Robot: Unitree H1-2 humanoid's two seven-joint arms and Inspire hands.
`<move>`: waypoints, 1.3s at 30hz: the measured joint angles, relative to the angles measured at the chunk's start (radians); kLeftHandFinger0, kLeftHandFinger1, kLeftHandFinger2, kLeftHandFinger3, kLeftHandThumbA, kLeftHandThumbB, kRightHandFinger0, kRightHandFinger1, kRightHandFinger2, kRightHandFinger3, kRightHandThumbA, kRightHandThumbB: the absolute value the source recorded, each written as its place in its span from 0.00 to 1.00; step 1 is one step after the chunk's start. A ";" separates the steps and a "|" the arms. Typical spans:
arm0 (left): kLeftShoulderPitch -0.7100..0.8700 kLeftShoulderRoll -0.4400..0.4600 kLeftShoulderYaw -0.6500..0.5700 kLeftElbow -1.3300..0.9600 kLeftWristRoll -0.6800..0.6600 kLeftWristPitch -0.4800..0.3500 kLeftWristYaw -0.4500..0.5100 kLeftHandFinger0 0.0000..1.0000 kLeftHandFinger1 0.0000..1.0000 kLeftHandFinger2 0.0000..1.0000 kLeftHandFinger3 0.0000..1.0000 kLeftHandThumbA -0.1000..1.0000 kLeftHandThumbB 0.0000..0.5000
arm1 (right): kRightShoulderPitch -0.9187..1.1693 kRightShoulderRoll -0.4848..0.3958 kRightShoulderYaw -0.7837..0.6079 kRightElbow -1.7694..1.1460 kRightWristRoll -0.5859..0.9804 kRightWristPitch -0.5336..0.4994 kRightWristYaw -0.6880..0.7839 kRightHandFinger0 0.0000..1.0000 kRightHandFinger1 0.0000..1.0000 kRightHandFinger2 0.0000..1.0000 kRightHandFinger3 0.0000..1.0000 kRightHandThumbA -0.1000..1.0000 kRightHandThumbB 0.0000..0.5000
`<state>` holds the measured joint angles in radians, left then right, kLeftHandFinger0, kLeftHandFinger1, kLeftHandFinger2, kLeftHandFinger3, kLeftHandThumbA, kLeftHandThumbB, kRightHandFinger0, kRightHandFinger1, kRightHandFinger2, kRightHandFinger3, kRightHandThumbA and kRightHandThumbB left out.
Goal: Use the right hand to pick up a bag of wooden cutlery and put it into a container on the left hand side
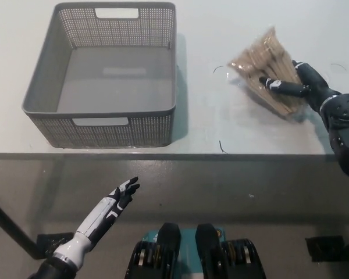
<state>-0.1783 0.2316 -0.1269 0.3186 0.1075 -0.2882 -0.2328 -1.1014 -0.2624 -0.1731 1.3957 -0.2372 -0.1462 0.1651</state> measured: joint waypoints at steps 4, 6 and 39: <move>0.005 0.000 0.000 0.000 0.000 0.000 -0.001 1.00 1.00 1.00 1.00 1.00 0.84 | 0.000 0.008 -0.107 0.000 0.063 0.036 0.028 0.00 0.45 0.87 0.87 0.00 0.15; 0.011 0.000 0.000 0.000 0.000 0.000 -0.001 1.00 1.00 1.00 1.00 1.00 0.83 | -0.003 0.011 -0.165 -0.001 0.104 0.058 0.044 0.00 0.43 0.84 0.87 0.00 0.13; 0.064 -0.002 -0.030 -0.002 0.012 0.011 -0.011 1.00 1.00 1.00 1.00 1.00 0.86 | -0.319 0.296 -0.117 -0.105 0.311 0.228 0.107 0.00 0.36 0.82 0.76 0.00 0.33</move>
<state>-0.1142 0.2299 -0.1568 0.3162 0.1194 -0.2777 -0.2440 -1.4199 0.0337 -0.2896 1.2910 0.0743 0.0817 0.2719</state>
